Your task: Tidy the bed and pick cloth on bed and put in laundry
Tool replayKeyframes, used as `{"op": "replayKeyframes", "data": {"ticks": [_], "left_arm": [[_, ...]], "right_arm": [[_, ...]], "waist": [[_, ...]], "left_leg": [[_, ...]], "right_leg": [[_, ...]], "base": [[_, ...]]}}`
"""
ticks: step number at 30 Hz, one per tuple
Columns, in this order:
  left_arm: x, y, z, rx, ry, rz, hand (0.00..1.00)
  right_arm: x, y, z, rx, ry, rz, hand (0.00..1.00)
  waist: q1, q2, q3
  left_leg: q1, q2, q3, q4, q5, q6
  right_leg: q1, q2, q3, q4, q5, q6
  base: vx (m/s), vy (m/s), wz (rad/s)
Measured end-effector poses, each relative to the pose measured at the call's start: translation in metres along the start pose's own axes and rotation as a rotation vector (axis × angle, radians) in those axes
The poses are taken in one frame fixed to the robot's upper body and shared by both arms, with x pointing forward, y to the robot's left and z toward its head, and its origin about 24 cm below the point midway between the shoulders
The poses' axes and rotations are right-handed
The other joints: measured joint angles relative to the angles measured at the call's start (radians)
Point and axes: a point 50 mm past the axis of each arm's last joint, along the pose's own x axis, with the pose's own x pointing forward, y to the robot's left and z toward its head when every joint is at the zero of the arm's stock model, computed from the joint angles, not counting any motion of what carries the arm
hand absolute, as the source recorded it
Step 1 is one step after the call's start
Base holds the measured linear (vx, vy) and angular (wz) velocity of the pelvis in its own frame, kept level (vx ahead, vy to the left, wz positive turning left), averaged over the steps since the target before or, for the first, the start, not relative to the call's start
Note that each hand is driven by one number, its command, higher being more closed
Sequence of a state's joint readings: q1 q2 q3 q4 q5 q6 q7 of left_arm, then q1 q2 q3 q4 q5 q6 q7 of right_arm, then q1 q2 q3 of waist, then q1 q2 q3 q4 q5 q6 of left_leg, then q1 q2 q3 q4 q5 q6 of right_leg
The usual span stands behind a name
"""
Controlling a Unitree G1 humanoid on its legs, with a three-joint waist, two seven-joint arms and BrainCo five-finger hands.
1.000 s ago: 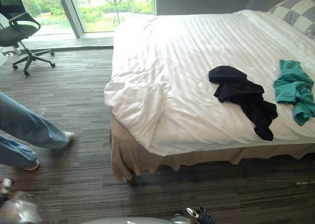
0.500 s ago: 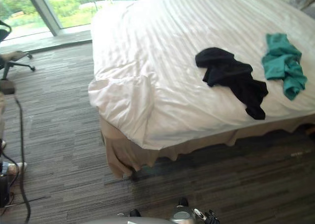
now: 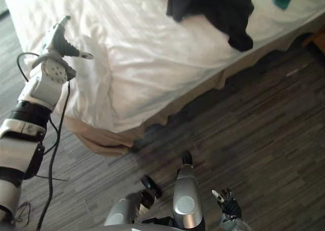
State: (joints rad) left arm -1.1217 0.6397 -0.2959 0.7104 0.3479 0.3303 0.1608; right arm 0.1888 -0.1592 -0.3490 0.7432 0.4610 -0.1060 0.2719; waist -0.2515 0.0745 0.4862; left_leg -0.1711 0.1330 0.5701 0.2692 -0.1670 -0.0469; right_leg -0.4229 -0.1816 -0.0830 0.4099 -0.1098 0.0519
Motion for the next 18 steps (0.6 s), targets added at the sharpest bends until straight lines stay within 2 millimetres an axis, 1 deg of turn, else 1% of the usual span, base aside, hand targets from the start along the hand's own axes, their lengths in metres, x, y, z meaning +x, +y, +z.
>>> {"op": "replayKeyframes", "data": {"ticks": [1,2,3,4,5,6,7,9,10,12,15,16,18], "left_arm": [[0.002,0.004,0.001,-0.001,0.038,0.011,0.0],[0.002,0.005,0.001,-0.001,0.056,0.014,0.0],[0.003,0.007,0.003,-0.003,0.088,0.017,0.0],[0.003,0.008,0.007,0.006,0.115,0.031,1.0],[0.003,0.011,0.012,0.008,0.122,0.05,1.0],[0.005,0.021,0.024,0.022,0.126,0.082,1.0],[0.005,0.026,0.033,0.02,0.132,0.088,1.0],[0.005,0.029,0.037,0.031,0.146,0.105,1.0],[0.004,0.032,0.037,0.043,0.155,0.122,1.0],[0.004,0.032,0.032,0.036,0.169,0.126,1.0],[0.004,0.034,0.024,0.019,0.178,0.137,1.0],[0.004,0.034,0.023,0.016,0.177,0.138,1.0],[0.003,0.026,0.013,-0.039,0.162,0.125,1.0]], "right_arm": [[0.002,0.008,0.005,0.011,-0.028,0.037,0.0],[0.003,0.012,0.008,0.012,-0.04,0.055,0.0],[0.005,0.02,0.015,0.016,-0.072,0.092,0.0],[0.005,0.026,0.021,0.015,-0.105,0.123,0.0],[0.006,0.029,0.024,0.018,-0.119,0.136,0.0],[0.006,0.037,0.03,0.021,-0.144,0.168,0.0],[0.007,0.044,0.033,0.022,-0.158,0.198,0.0],[0.009,0.055,0.036,0.027,-0.172,0.24,0.0],[0.01,0.062,0.037,0.04,-0.181,0.256,0.0],[0.011,0.066,0.038,0.043,-0.181,0.272,0.0],[0.011,0.068,0.036,0.04,-0.173,0.275,0.0],[0.011,0.068,0.036,0.039,-0.172,0.277,0.0],[0.011,0.071,0.035,0.027,-0.165,0.289,0.0]], "waist": [[0.0,-0.018,0.017],[0.0,-0.025,0.021],[0.003,-0.038,0.03],[0.008,-0.047,0.037],[0.013,-0.051,0.041],[0.026,-0.056,0.043],[0.028,-0.058,0.044],[0.037,-0.062,0.047],[0.042,-0.064,0.048],[0.048,-0.063,0.048],[0.048,-0.063,0.047],[0.049,-0.063,0.047],[0.053,-0.062,0.047]], "left_leg": [[-0.061,0.042,0.003,0.083,-0.037,-0.001],[-0.092,0.064,0.004,0.124,-0.055,0.0],[-0.153,0.108,0.002,0.207,-0.088,0.0],[-0.202,0.142,0.001,0.271,-0.114,0.002],[-0.221,0.153,0.0,0.297,-0.122,0.002],[-0.258,0.174,-0.001,0.343,-0.137,0.007],[-0.285,0.188,-0.002,0.381,-0.145,0.015],[-0.306,0.209,-0.001,0.424,-0.166,0.02],[-0.316,0.221,-0.003,0.445,-0.183,0.021],[-0.329,0.231,-0.004,0.47,-0.2,0.024],[-0.331,0.237,-0.005,0.484,-0.207,0.025],[-0.327,0.237,-0.005,0.485,-0.207,0.025],[-0.304,0.236,-0.006,0.482,-0.205,0.024]], "right_leg": [[-0.039,0.014,0.003,0.02,-0.001,-0.002],[-0.06,0.024,0.003,0.03,-0.002,-0.003],[-0.102,0.042,0.002,0.05,-0.002,-0.003],[-0.139,0.055,0.001,0.073,-0.002,-0.004],[-0.155,0.059,0.001,0.086,-0.003,-0.004],[-0.185,0.064,0.001,0.112,-0.005,-0.009],[-0.206,0.064,0.002,0.135,-0.01,-0.015],[-0.228,0.068,0.002,0.164,-0.017,-0.019],[-0.236,0.073,0.002,0.178,-0.025,-0.024],[-0.25,0.075,0.003,0.194,-0.032,-0.026],[-0.251,0.075,0.004,0.206,-0.035,-0.025],[-0.249,0.075,0.004,0.207,-0.035,-0.025],[-0.227,0.073,0.004,0.21,-0.038,-0.026]], "base": [[-0.09,-0.02,-0.18],[-0.12,-0.045,-0.22],[-0.1,-0.042,-0.2],[-0.08,-0.031,-0.19],[-0.06,0.007,-0.13],[-0.04,0.018,-0.01],[-0.04,0.018,0.05],[-0.04,0.001,-0.02],[-0.06,-0.012,-0.11],[-0.07,-0.028,-0.07],[-0.05,-0.023,-0.03],[0.0,0.0,0.0],[0.02,-0.006,0.02]]}}
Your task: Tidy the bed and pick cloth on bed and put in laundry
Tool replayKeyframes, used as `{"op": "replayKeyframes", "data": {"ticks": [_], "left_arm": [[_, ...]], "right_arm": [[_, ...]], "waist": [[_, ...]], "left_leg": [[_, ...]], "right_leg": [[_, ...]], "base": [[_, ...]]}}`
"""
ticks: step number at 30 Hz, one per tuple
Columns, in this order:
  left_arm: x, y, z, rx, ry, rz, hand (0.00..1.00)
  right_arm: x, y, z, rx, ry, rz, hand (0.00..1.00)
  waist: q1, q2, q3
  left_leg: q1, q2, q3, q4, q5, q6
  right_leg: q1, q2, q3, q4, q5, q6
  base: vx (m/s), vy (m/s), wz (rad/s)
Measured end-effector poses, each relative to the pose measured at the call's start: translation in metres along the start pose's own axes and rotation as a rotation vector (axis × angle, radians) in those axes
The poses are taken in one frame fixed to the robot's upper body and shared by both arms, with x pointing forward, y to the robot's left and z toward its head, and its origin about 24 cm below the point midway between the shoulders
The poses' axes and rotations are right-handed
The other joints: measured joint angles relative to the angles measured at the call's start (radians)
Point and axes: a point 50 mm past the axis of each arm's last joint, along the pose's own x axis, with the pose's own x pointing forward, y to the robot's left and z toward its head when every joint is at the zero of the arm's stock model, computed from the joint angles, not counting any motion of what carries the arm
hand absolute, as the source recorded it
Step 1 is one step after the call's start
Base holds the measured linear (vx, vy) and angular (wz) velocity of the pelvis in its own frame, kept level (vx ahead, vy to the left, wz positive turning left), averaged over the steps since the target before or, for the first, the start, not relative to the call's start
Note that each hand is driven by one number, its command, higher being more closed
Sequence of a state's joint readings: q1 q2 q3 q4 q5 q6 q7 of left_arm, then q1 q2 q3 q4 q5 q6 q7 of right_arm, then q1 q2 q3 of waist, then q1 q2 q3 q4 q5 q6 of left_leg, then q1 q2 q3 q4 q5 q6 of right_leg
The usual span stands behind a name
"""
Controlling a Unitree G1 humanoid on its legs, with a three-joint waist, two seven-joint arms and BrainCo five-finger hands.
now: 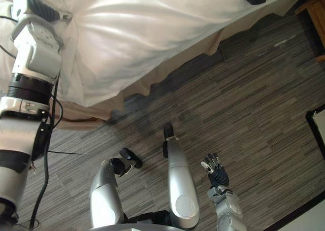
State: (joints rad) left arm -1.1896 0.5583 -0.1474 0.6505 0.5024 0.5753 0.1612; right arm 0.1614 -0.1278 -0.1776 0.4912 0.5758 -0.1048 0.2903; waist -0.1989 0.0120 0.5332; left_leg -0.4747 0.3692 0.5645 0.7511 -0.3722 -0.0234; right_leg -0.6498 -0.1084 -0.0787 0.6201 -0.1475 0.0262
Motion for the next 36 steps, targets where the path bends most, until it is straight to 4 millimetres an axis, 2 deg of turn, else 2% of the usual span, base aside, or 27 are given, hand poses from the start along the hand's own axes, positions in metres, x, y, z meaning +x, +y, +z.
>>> {"op": "replayKeyframes", "data": {"ticks": [3,5,8,10,11,13,14,16,17,20,22,25,27,29,30,31,32,34,35,36], "left_arm": [[-0.009,-0.026,-0.014,-0.071,-0.064,-0.065,1.0],[-0.021,-0.046,-0.02,-0.106,-0.112,-0.125,1.0],[-0.046,-0.074,-0.055,-0.137,-0.119,-0.223,1.0],[-0.078,-0.103,-0.107,-0.152,-0.025,-0.349,1.0],[-0.087,-0.108,-0.122,-0.142,0.006,-0.376,1.0],[-0.124,-0.121,-0.177,-0.108,0.136,-0.476,1.0],[-0.133,-0.122,-0.19,-0.107,0.172,-0.493,0.0],[-0.164,-0.124,-0.228,-0.095,0.293,-0.548,0.0],[-0.172,-0.126,-0.234,-0.1,0.32,-0.561,0.0],[-0.221,-0.142,-0.26,-0.137,0.459,-0.649,0.0],[-0.248,-0.152,-0.273,-0.156,0.554,-0.699,0.0],[-0.297,-0.168,-0.294,-0.192,0.758,-0.779,0.0],[-0.322,-0.178,-0.299,-0.285,0.9,-0.788,0.0],[-0.336,-0.183,-0.3,-0.349,0.988,-0.776,0.0],[-0.35,-0.182,-0.308,-0.368,1.093,-0.767,0.0],[-0.372,-0.176,-0.322,-0.364,1.253,-0.743,0.0],[-0.385,-0.171,-0.33,-0.344,1.327,-0.729,0.0],[-0.437,-0.143,-0.354,-0.31,1.556,-0.651,0.0],[-0.445,-0.139,-0.356,-0.324,1.589,-0.63,0.0],[-0.464,-0.128,-0.361,-0.336,1.641,-0.593,0.0]], "right_arm": [[-0.002,0.002,-0.001,-0.037,0.011,0.008,0.0],[-0.008,0.001,-0.008,-0.058,0.04,-0.002,0.0],[-0.016,-0.002,-0.019,-0.086,0.096,-0.03,0.0],[-0.031,-0.017,-0.035,-0.088,0.168,-0.108,0.0],[-0.036,-0.021,-0.04,-0.087,0.19,-0.127,0.0],[-0.054,-0.037,-0.059,-0.048,0.265,-0.231,0.0],[-0.058,-0.042,-0.064,-0.041,0.288,-0.257,0.0],[-0.071,-0.055,-0.076,-0.035,0.355,-0.329,0.0],[-0.074,-0.058,-0.078,-0.031,0.37,-0.344,0.0],[-0.088,-0.07,-0.089,-0.033,0.439,-0.401,0.0],[-0.093,-0.072,-0.093,-0.041,0.473,-0.408,0.0],[-0.099,-0.075,-0.102,-0.016,0.523,-0.423,0.0],[-0.104,-0.075,-0.107,0.002,0.549,-0.439,0.0],[-0.107,-0.076,-0.11,0.019,0.559,-0.455,0.0],[-0.107,-0.076,-0.111,0.03,0.557,-0.464,0.0],[-0.107,-0.076,-0.112,0.046,0.553,-0.48,0.0],[-0.105,-0.076,-0.112,0.055,0.549,-0.488,0.0],[-0.103,-0.08,-0.108,0.12,0.487,-0.56,0.0],[-0.103,-0.082,-0.105,0.136,0.455,-0.583,0.0],[-0.103,-0.087,-0.099,0.151,0.397,-0.624,0.0]], "waist": [[0.01,0.004,-0.003],[0.03,0.008,-0.006],[0.061,0.013,-0.029],[0.091,0.022,-0.135],[0.094,0.024,-0.162],[0.108,0.035,-0.238],[0.11,0.039,-0.259],[0.122,0.063,-0.3],[0.129,0.068,-0.306],[0.137,0.089,-0.353],[0.137,0.09,-0.373],[0.142,0.072,-0.398],[0.137,0.055,-0.41],[0.138,0.047,-0.414],[0.136,0.045,-0.415],[0.136,0.045,-0.415],[0.135,0.045,-0.415],[0.138,0.044,-0.415],[0.137,0.043,-0.416],[0.147,0.043,-0.417]], "left_leg": [[0.072,-0.029,-0.004,-0.043,0.012,-0.005],[0.126,-0.063,-0.016,-0.091,0.029,-0.009],[0.216,-0.105,-0.032,-0.183,0.066,-0.021],[0.266,-0.148,-0.045,-0.284,0.103,-0.032],[0.288,-0.162,-0.052,-0.313,0.116,-0.035],[0.372,-0.202,-0.081,-0.421,0.164,-0.05],[0.383,-0.208,-0.087,-0.444,0.174,-0.052],[0.438,-0.231,-0.115,-0.529,0.21,-0.059],[0.453,-0.234,-0.118,-0.545,0.216,-0.06],[0.509,-0.247,-0.139,-0.617,0.245,-0.067],[0.536,-0.25,-0.142,-0.647,0.26,-0.068],[0.564,-0.256,-0.145,-0.68,0.276,-0.064],[0.567,-0.265,-0.161,-0.681,0.284,-0.059],[0.576,-0.268,-0.163,-0.683,0.284,-0.059],[0.586,-0.269,-0.162,-0.687,0.285,-0.058],[0.6,-0.269,-0.161,-0.7,0.286,-0.056],[0.601,-0.269,-0.16,-0.704,0.286,-0.056],[0.615,-0.265,-0.161,-0.72,0.29,-0.057],[0.616,-0.264,-0.161,-0.722,0.29,-0.057],[0.623,-0.264,-0.163,-0.732,0.29,-0.056]], "right_leg": [[0.071,-0.021,-0.01,-0.001,-0.019,-0.002],[0.126,-0.046,-0.027,-0.006,-0.035,0.001],[0.23,-0.075,-0.072,-0.043,-0.052,-0.004],[0.283,-0.097,-0.105,-0.085,-0.064,0.004],[0.301,-0.103,-0.116,-0.096,-0.067,0.007],[0.393,-0.114,-0.159,-0.154,-0.074,0.013],[0.41,-0.114,-0.171,-0.171,-0.074,0.014],[0.483,-0.115,-0.214,-0.234,-0.068,0.022],[0.498,-0.112,-0.217,-0.247,-0.066,0.025],[0.582,-0.1,-0.252,-0.334,-0.042,0.039],[0.626,-0.087,-0.264,-0.396,-0.014,0.041],[0.692,-0.066,-0.27,-0.506,0.039,0.053],[0.726,-0.065,-0.281,-0.564,0.071,0.059],[0.747,-0.062,-0.285,-0.596,0.089,0.061],[0.761,-0.057,-0.286,-0.615,0.1,0.063],[0.77,-0.05,-0.281,-0.624,0.107,0.06],[0.771,-0.047,-0.277,-0.626,0.108,0.06],[0.783,-0.034,-0.267,-0.656,0.128,0.059],[0.782,-0.032,-0.266,-0.663,0.133,0.057],[0.79,-0.031,-0.266,-0.681,0.144,0.056]], "base": [[0.04,-0.009,0.21],[0.05,-0.022,0.41],[0.1,-0.046,0.44],[0.17,-0.042,0.45],[0.23,-0.039,0.51],[0.24,-0.044,0.52],[0.2,-0.036,0.5],[0.17,-0.022,0.42],[0.13,-0.008,0.22],[0.11,0.01,0.19],[0.09,0.024,0.08],[0.03,0.02,-0.01],[-0.02,0.038,0.07],[-0.03,0.028,-0.02],[-0.05,0.008,-0.14],[-0.06,-0.003,-0.17],[-0.08,-0.01,-0.15],[-0.09,-0.013,-0.05],[-0.1,-0.01,0.0],[-0.12,-0.005,0.0]]}}
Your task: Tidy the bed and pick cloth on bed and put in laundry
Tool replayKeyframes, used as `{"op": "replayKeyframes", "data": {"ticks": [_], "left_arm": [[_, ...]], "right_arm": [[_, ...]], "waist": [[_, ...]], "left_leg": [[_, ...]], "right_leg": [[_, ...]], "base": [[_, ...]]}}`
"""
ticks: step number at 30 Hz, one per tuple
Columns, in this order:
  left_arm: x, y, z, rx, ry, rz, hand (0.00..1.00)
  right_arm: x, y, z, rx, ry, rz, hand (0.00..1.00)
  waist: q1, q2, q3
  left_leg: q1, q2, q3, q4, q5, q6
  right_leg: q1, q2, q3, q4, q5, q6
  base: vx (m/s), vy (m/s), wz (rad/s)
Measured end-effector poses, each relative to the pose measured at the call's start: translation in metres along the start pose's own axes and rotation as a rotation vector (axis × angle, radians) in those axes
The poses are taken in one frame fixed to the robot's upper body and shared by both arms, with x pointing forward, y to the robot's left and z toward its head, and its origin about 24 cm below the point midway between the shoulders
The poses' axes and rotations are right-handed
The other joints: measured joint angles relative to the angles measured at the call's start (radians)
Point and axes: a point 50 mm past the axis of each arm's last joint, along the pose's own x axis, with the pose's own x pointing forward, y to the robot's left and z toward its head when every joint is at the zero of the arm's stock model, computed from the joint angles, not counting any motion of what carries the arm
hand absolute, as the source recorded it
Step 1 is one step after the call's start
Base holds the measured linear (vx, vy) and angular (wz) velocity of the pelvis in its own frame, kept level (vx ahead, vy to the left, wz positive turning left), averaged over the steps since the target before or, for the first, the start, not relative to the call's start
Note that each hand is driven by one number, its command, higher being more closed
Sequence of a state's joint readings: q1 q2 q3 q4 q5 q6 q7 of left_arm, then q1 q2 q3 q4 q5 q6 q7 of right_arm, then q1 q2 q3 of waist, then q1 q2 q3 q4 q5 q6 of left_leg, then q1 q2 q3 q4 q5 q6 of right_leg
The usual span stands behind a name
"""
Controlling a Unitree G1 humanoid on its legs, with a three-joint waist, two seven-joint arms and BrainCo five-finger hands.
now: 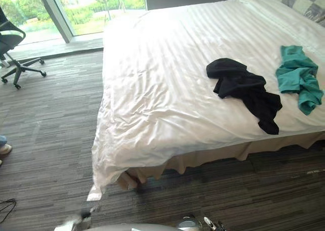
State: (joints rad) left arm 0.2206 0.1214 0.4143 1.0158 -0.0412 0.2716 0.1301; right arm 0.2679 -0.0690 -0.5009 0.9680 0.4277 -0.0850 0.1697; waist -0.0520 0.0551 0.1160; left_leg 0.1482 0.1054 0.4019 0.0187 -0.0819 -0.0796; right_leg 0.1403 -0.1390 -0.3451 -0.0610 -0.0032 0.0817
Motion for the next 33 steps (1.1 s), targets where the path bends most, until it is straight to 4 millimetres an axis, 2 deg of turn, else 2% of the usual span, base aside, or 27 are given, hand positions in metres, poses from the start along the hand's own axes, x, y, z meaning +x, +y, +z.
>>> {"op": "replayKeyframes", "data": {"ticks": [1,2,3,4,5,6,7,8,10,11,13,15,16,17,19,20,21,23,25,26,28,29,30,31,32,33], "left_arm": [[0.0,0.007,-0.013,-0.048,0.009,0.008,0.0],[0.0,0.01,-0.018,-0.077,0.007,0.01,0.0],[-0.001,0.01,-0.023,-0.107,-0.014,-0.001,0.0],[-0.002,0.005,-0.022,-0.138,-0.05,-0.024,0.0],[-0.003,0.001,-0.019,-0.146,-0.075,-0.043,0.0],[-0.005,-0.006,-0.014,-0.167,-0.13,-0.077,0.0],[-0.009,-0.015,-0.004,-0.173,-0.196,-0.115,0.0],[-0.01,-0.019,-0.001,-0.164,-0.22,-0.13,0.0],[-0.017,-0.034,0.015,-0.142,-0.319,-0.206,0.0],[-0.022,-0.044,0.024,-0.118,-0.386,-0.253,0.0],[-0.025,-0.049,0.028,-0.097,-0.409,-0.277,0.0],[-0.027,-0.053,0.035,-0.069,-0.439,-0.297,0.0],[-0.028,-0.054,0.039,-0.047,-0.452,-0.303,0.0],[-0.028,-0.055,0.041,-0.036,-0.461,-0.307,0.0],[-0.029,-0.056,0.048,-0.032,-0.479,-0.314,0.0],[-0.03,-0.057,0.05,-0.041,-0.481,-0.319,0.0],[-0.03,-0.058,0.051,-0.028,-0.485,-0.33,0.0],[-0.031,-0.059,0.053,-0.01,-0.496,-0.35,0.0],[-0.032,-0.06,0.054,-0.005,-0.504,-0.36,0.0],[-0.032,-0.06,0.055,-0.003,-0.514,-0.364,0.0],[-0.035,-0.057,0.07,-0.009,-0.568,-0.383,0.0],[-0.037,-0.057,0.075,-0.014,-0.586,-0.39,0.0],[-0.041,-0.058,0.086,-0.017,-0.621,-0.406,0.0],[-0.044,-0.061,0.098,-0.02,-0.654,-0.422,0.0],[-0.046,-0.063,0.103,-0.027,-0.666,-0.432,0.0],[-0.051,-0.068,0.111,-0.031,-0.692,-0.461,0.0]], "right_arm": [[0.0,-0.003,0.008,0.027,-0.055,-0.032,0.0],[0.0,-0.002,0.013,0.035,-0.088,-0.041,0.0],[0.001,0.005,0.029,0.046,-0.175,-0.045,0.0],[0.001,0.013,0.048,0.047,-0.271,-0.044,0.0],[0.001,0.018,0.06,0.051,-0.322,-0.042,0.0],[-0.002,0.026,0.08,0.066,-0.42,-0.04,1.0],[-0.007,0.035,0.101,0.073,-0.519,-0.029,1.0],[-0.01,0.038,0.109,0.076,-0.557,-0.019,1.0],[-0.023,0.057,0.14,0.076,-0.705,0.05,1.0],[-0.036,0.081,0.169,0.039,-0.828,0.145,1.0],[-0.044,0.101,0.187,-0.025,-0.893,0.231,1.0],[-0.054,0.142,0.215,-0.186,-0.971,0.413,1.0],[-0.061,0.167,0.227,-0.296,-1.005,0.524,1.0],[-0.066,0.18,0.234,-0.346,-1.023,0.584,1.0],[-0.089,0.239,0.257,-0.494,-1.092,0.806,1.0],[-0.097,0.26,0.264,-0.547,-1.098,0.877,1.0],[-0.105,0.284,0.271,-0.603,-1.093,0.951,1.0],[-0.118,0.31,0.277,-0.657,-1.076,1.06,1.0],[-0.134,0.339,0.275,-0.724,-1.052,1.186,1.0],[-0.139,0.347,0.273,-0.741,-1.044,1.221,1.0],[-0.162,0.376,0.271,-0.785,-1.045,1.339,1.0],[-0.171,0.383,0.271,-0.792,-1.061,1.364,1.0],[-0.19,0.396,0.275,-0.805,-1.102,1.409,1.0],[-0.205,0.406,0.279,-0.827,-1.137,1.43,1.0],[-0.211,0.409,0.281,-0.836,-1.15,1.436,1.0],[-0.223,0.417,0.282,-0.843,-1.171,1.456,1.0]], "waist": [[0.014,0.0,0.0],[0.017,-0.003,-0.001],[0.018,-0.006,0.0],[0.017,-0.006,0.001],[0.017,-0.005,0.001],[0.017,-0.005,0.001],[0.018,-0.008,-0.001],[0.018,-0.01,-0.001],[0.016,-0.019,-0.007],[0.017,-0.033,-0.015],[0.018,-0.043,-0.022],[0.023,-0.053,-0.026],[0.036,-0.059,-0.029],[0.049,-0.062,-0.029],[0.068,-0.072,-0.026],[0.076,-0.076,-0.024],[0.099,-0.078,-0.023],[0.135,-0.086,-0.018],[0.185,-0.092,-0.004],[0.197,-0.096,0.007],[0.237,-0.126,0.07],[0.24,-0.135,0.094],[0.259,-0.146,0.148],[0.281,-0.149,0.198],[0.292,-0.149,0.223],[0.31,-0.146,0.282]], "left_leg": [[0.011,0.0,-0.001,-0.018,0.003,0.001],[0.011,-0.001,-0.001,-0.021,0.007,0.001],[0.01,-0.004,-0.001,-0.033,0.014,0.003],[0.01,-0.007,-0.002,-0.049,0.026,0.005],[0.011,-0.009,-0.003,-0.056,0.03,0.004],[0.01,-0.011,-0.005,-0.067,0.034,-0.001],[0.01,-0.012,-0.008,-0.075,0.037,0.0],[0.009,-0.013,-0.011,-0.079,0.037,0.0],[0.005,-0.017,-0.028,-0.097,0.039,0.0],[-0.002,-0.018,-0.033,-0.113,0.039,0.0],[-0.014,-0.018,-0.042,-0.115,0.04,0.0],[-0.025,-0.019,-0.069,-0.119,0.066,0.006],[-0.026,-0.019,-0.085,-0.119,0.074,0.004],[-0.026,-0.019,-0.088,-0.118,0.08,0.011],[-0.027,-0.024,-0.121,-0.115,0.09,0.013],[-0.027,-0.027,-0.138,-0.115,0.091,0.013],[-0.025,-0.031,-0.156,-0.115,0.092,0.013],[-0.024,-0.03,-0.178,-0.115,0.094,0.012],[-0.027,-0.031,-0.204,-0.105,0.093,0.012],[-0.028,-0.034,-0.216,-0.096,0.093,0.012],[-0.074,-0.042,-0.257,-0.028,0.088,0.013],[-0.093,-0.041,-0.263,-0.004,0.083,0.014],[-0.143,-0.034,-0.28,0.05,0.068,0.012],[-0.192,-0.029,-0.298,0.095,0.055,0.009],[-0.211,-0.023,-0.308,0.113,0.049,0.008],[-0.239,-0.019,-0.321,0.147,0.042,0.008]], "right_leg": [[0.011,0.006,0.0,-0.018,0.01,-0.001],[0.014,0.007,0.0,-0.027,0.015,-0.003],[0.011,0.008,-0.001,-0.04,0.023,-0.006],[0.004,0.007,-0.001,-0.04,0.024,-0.003],[0.002,0.007,-0.001,-0.04,0.025,-0.002],[0.002,0.007,-0.003,-0.04,0.026,-0.003],[0.002,0.007,-0.012,-0.04,0.026,-0.002],[0.001,0.006,-0.015,-0.04,0.026,-0.001],[-0.007,0.007,-0.025,-0.04,0.026,-0.001],[-0.02,0.01,-0.027,-0.04,0.026,-0.001],[-0.027,0.012,-0.028,-0.039,0.026,-0.001],[-0.031,0.016,-0.045,-0.034,0.03,0.005],[-0.026,0.016,-0.057,-0.034,0.029,0.003],[-0.024,0.016,-0.063,-0.032,0.031,-0.002],[-0.014,0.014,-0.096,-0.025,0.026,-0.006],[-0.004,0.013,-0.11,-0.025,0.022,-0.008],[0.011,0.012,-0.126,-0.025,0.02,-0.008],[0.029,0.011,-0.151,-0.025,0.015,-0.009],[0.036,0.001,-0.174,0.004,-0.01,-0.014],[0.038,-0.007,-0.183,0.026,-0.025,-0.014],[0.007,-0.048,-0.222,0.148,-0.099,-0.014],[-0.009,-0.057,-0.226,0.181,-0.114,-0.017],[-0.048,-0.071,-0.238,0.242,-0.139,-0.026],[-0.083,-0.076,-0.25,0.286,-0.159,-0.034],[-0.094,-0.079,-0.253,0.305,-0.168,-0.034],[-0.108,-0.086,-0.267,0.339,-0.184,-0.041]], "base": [[-0.1,-0.002,0.02],[-0.14,-0.02,0.0],[-0.15,-0.018,-0.03],[-0.18,-0.018,-0.03],[-0.14,-0.005,-0.01],[-0.14,-0.006,0.02],[-0.13,-0.006,0.03],[-0.1,-0.007,0.07],[-0.04,0.0,0.07],[0.0,0.0,0.0],[0.03,-0.007,0.02],[0.08,-0.017,0.18],[0.09,-0.017,0.23],[0.11,-0.011,0.29],[0.14,-0.012,0.46],[0.12,-0.01,0.64],[0.07,-0.003,0.54],[0.07,-0.01,0.49],[0.05,-0.008,0.44],[0.04,-0.002,0.51],[0.0,-0.009,0.64],[-0.06,-0.013,0.58],[-0.1,-0.004,0.47],[-0.14,-0.017,0.46],[-0.12,-0.022,0.42],[-0.13,-0.04,0.38]]}}
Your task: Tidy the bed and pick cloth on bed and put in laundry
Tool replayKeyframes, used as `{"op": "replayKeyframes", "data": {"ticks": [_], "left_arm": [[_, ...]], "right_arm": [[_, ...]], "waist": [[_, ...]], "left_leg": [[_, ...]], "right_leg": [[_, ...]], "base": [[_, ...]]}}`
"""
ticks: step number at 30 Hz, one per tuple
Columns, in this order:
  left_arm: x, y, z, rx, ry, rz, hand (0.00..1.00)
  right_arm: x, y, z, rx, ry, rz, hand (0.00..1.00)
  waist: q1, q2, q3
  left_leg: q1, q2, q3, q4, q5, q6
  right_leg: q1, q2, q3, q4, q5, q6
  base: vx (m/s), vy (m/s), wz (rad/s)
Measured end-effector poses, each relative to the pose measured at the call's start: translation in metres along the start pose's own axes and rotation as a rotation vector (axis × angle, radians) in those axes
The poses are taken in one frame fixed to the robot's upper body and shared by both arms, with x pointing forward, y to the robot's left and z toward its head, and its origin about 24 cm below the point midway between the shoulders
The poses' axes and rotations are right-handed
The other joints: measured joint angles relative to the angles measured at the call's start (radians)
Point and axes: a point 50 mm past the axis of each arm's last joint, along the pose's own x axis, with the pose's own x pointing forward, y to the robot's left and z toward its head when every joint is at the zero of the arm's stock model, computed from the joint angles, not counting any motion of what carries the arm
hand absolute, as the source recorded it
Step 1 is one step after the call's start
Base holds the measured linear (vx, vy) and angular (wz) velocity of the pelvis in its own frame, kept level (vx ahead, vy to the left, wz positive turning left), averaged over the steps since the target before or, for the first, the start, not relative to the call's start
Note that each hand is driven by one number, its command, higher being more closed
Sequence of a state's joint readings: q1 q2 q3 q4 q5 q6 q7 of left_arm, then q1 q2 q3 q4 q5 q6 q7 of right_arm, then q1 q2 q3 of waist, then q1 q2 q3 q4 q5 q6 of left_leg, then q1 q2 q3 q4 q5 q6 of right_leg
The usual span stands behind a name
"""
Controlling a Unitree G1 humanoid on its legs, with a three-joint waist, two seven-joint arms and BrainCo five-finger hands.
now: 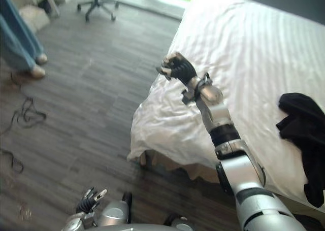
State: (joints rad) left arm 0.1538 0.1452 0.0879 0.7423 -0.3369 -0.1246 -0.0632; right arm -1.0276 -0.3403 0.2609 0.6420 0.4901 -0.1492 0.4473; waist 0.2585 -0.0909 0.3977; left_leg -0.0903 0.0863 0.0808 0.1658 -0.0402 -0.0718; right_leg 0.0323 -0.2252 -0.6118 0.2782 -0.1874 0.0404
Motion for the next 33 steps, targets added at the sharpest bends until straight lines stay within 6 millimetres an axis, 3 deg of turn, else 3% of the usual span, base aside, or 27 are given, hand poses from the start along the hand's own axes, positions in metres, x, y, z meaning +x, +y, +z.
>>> {"op": "replayKeyframes", "data": {"ticks": [2,7,11,17,20,22,25,29,31,33], "left_arm": [[0.003,-0.006,0.01,-0.001,-0.036,-0.025,0.0],[0.008,-0.023,0.015,0.03,-0.046,-0.101,0.0],[0.015,-0.043,0.022,0.065,-0.055,-0.17,0.0],[0.025,-0.07,0.031,0.074,-0.05,-0.259,0.0],[0.027,-0.073,0.032,0.072,-0.044,-0.276,0.0],[0.029,-0.076,0.037,0.08,-0.054,-0.281,0.0],[0.032,-0.08,0.045,0.081,-0.082,-0.29,0.0],[0.032,-0.076,0.048,0.069,-0.102,-0.274,0.0],[0.032,-0.074,0.048,0.076,-0.1,-0.266,0.0],[0.033,-0.069,0.048,0.12,-0.1,-0.253,0.0]], "right_arm": [[0.011,0.004,0.006,-0.005,-0.006,0.013,1.0],[0.013,-0.003,-0.006,0.034,0.07,-0.041,1.0],[0.01,-0.011,-0.016,0.072,0.148,-0.093,1.0],[-0.02,-0.028,-0.063,0.135,0.42,-0.237,1.0],[-0.05,-0.032,-0.098,0.212,0.586,-0.323,1.0],[-0.094,-0.04,-0.127,0.29,0.715,-0.451,1.0],[-0.143,-0.055,-0.143,0.394,0.753,-0.625,1.0],[-0.163,-0.052,-0.148,0.487,0.654,-0.592,1.0],[-0.167,-0.035,-0.155,0.511,0.61,-0.477,1.0],[-0.158,0.011,-0.166,0.54,0.568,-0.24,1.0]], "waist": [[0.018,0.006,0.056],[0.062,0.052,0.088],[0.068,0.126,0.12],[0.09,0.217,0.147],[0.091,0.223,0.145],[0.09,0.225,0.144],[0.08,0.226,0.144],[0.029,0.226,0.143],[0.006,0.226,0.144],[-0.015,0.224,0.144]], "left_leg": [[-0.057,0.0,-0.022,0.047,-0.005,0.001],[-0.209,-0.011,-0.041,0.143,-0.026,0.016],[-0.365,-0.023,-0.042,0.273,-0.054,0.038],[-0.51,-0.035,-0.031,0.333,-0.042,0.057],[-0.549,-0.032,-0.018,0.326,-0.02,0.054],[-0.576,-0.029,-0.012,0.326,-0.014,0.05],[-0.597,-0.023,-0.009,0.327,-0.013,0.049],[-0.571,-0.012,0.0,0.328,-0.018,0.045],[-0.531,-0.004,0.009,0.325,-0.029,0.042],[-0.446,0.014,0.027,0.312,-0.048,0.034]], "right_leg": [[-0.039,-0.014,-0.014,0.049,-0.018,-0.009],[-0.169,-0.062,-0.034,0.165,-0.057,-0.013],[-0.312,-0.125,-0.029,0.309,-0.096,-0.029],[-0.483,-0.176,0.01,0.429,-0.119,-0.046],[-0.543,-0.179,0.026,0.443,-0.115,-0.059],[-0.58,-0.179,0.035,0.449,-0.114,-0.066],[-0.603,-0.173,0.038,0.445,-0.111,-0.069],[-0.582,-0.156,0.052,0.423,-0.1,-0.068],[-0.541,-0.144,0.057,0.406,-0.099,-0.067],[-0.468,-0.118,0.073,0.373,-0.096,-0.064]], "base": [[-0.16,-0.022,0.35],[-0.13,0.032,0.22],[-0.19,0.054,0.08],[-0.15,-0.015,0.02],[-0.06,-0.066,-0.06],[-0.01,-0.058,-0.05],[0.04,-0.056,-0.05],[0.08,-0.053,-0.14],[0.09,-0.055,-0.23],[0.07,-0.059,-0.38]]}}
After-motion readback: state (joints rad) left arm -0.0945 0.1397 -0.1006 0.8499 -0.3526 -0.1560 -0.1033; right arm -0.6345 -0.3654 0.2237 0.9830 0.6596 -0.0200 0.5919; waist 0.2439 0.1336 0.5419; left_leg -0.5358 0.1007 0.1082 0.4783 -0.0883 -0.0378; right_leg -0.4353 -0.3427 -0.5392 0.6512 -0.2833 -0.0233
